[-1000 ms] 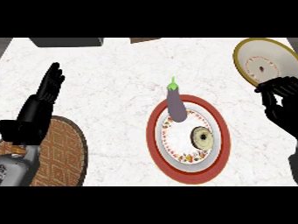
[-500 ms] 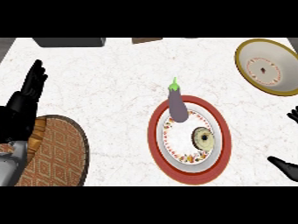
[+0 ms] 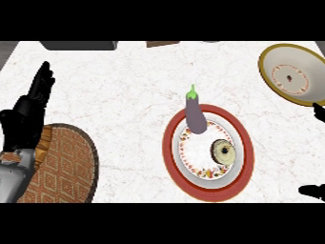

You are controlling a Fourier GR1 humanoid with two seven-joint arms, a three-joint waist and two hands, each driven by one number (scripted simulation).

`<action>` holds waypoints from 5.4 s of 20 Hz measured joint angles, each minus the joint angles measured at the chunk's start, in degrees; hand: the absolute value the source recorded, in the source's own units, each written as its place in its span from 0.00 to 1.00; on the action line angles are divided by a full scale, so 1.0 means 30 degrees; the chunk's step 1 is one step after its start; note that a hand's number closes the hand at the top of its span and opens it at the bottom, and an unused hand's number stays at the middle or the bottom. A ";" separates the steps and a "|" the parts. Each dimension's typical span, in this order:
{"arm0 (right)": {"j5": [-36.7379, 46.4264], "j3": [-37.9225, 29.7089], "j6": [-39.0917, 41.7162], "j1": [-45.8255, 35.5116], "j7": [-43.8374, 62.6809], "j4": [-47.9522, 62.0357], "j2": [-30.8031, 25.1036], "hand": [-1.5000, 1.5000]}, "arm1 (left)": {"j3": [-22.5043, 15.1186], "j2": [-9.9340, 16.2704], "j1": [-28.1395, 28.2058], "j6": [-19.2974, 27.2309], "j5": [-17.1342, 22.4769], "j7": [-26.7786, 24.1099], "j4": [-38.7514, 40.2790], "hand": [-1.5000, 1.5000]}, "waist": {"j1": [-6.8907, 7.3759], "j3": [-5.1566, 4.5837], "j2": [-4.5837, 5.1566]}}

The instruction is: Pick the cupcake from the plate and place it in the bowl

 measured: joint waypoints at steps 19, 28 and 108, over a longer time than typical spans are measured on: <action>0.4100 0.6744 0.4285 -0.5916 1.1150 -0.0910 0.1581 0.00 | 0.1008 -0.0777 0.0248 -0.1138 -0.0807 0.0115 -0.0167 0.50 | 0.0149 0.0030 0.0015; 0.6888 0.7320 0.4949 -0.6602 1.1869 0.1709 0.3674 0.00 | 0.1435 -0.1765 0.0294 -0.1578 -0.1964 0.0795 -0.0657 0.50 | 0.0065 0.0042 0.0008; 1.2026 -0.4189 -1.0100 -1.4909 0.2851 1.5535 0.3209 1.00 | 0.3919 -0.4774 -0.0304 -0.4308 -0.4898 0.0495 -0.0372 0.50 | 0.0590 0.0069 0.0264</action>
